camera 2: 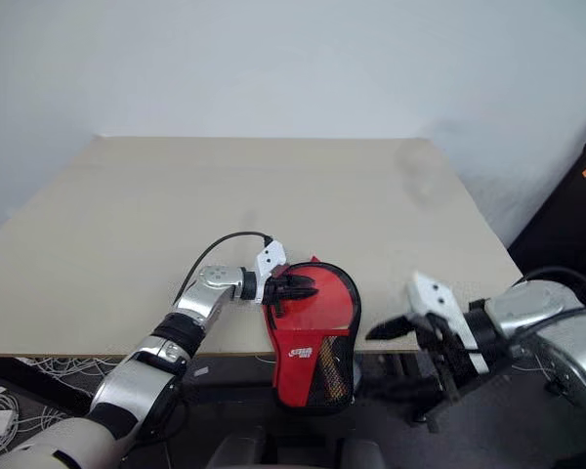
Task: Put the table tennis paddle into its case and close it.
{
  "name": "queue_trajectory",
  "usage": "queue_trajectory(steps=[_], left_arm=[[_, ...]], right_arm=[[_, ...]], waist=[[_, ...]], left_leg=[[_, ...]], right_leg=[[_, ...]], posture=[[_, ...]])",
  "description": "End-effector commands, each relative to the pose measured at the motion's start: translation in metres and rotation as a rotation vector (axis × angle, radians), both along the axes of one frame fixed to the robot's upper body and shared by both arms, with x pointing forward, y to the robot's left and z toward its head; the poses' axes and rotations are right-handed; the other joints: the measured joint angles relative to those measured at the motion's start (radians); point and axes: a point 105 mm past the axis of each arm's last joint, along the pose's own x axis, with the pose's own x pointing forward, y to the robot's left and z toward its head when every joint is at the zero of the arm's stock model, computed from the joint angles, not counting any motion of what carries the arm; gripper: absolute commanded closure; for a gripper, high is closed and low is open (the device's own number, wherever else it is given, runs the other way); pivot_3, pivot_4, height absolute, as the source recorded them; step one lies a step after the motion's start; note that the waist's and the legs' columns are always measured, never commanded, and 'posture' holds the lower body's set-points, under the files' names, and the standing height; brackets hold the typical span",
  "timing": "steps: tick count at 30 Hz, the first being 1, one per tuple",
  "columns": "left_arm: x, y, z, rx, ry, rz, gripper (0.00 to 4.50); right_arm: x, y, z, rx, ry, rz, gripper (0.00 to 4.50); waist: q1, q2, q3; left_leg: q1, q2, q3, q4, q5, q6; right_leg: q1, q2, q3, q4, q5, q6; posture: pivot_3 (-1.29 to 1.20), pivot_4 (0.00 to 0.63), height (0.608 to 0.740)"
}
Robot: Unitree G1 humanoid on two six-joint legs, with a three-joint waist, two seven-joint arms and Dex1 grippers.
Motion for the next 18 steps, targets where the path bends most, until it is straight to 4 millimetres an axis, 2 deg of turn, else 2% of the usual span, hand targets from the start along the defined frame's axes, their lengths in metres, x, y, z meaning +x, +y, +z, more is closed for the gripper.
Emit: queue_trajectory(steps=[1,6,8,11,14,18], left_arm=[[0.008,0.034,0.036,-0.054,-0.085,0.096,1.84],[0.004,0.089,0.064,-0.080,-0.127,0.285,0.10],[0.004,0.122,0.075,-0.094,-0.158,0.437,0.04],[0.000,0.166,0.076,-0.108,-0.145,0.661,0.04],[-0.013,0.200,0.061,-0.127,-0.095,0.833,0.04],[-0.026,0.225,0.036,-0.102,-0.030,0.971,0.04]], right_arm=[[0.040,-0.002,0.012,0.065,-0.097,-0.166,0.00],[0.073,0.002,0.017,0.111,-0.171,-0.294,0.00],[0.085,0.003,0.018,0.149,-0.189,-0.354,0.00],[0.102,0.009,0.017,0.201,-0.187,-0.444,0.00],[0.110,0.024,0.013,0.239,-0.178,-0.471,0.00],[0.118,0.036,0.011,0.269,-0.180,-0.500,0.00]], waist=[[-0.011,-0.001,0.001],[-0.012,-0.001,0.002],[-0.014,-0.001,0.002],[-0.015,-0.001,0.002],[-0.017,0.000,0.002],[-0.016,0.000,0.002]], left_leg=[[0.000,0.000,0.000,0.000,0.000,0.000],[-0.001,0.000,0.000,0.000,0.000,0.000],[0.000,0.000,0.001,0.000,0.000,0.000],[0.000,0.000,0.001,-0.001,0.000,0.000],[0.000,0.000,0.001,-0.001,0.000,0.000],[0.000,0.000,0.001,-0.001,0.000,0.000]], right_leg=[[0.000,0.000,0.000,0.000,0.000,0.000],[0.000,-0.001,0.000,0.000,0.002,0.000],[0.000,-0.001,0.000,0.000,0.003,0.000],[0.000,-0.001,0.000,0.000,0.004,-0.001],[0.000,-0.001,0.000,0.001,0.004,-0.001],[0.000,-0.001,0.000,0.001,0.005,-0.002]], posture=[[0.00,0.000,0.740],[0.00,0.000,0.740],[0.00,0.000,0.740],[0.00,0.000,0.740],[0.00,0.000,0.740],[0.00,0.000,0.740]])
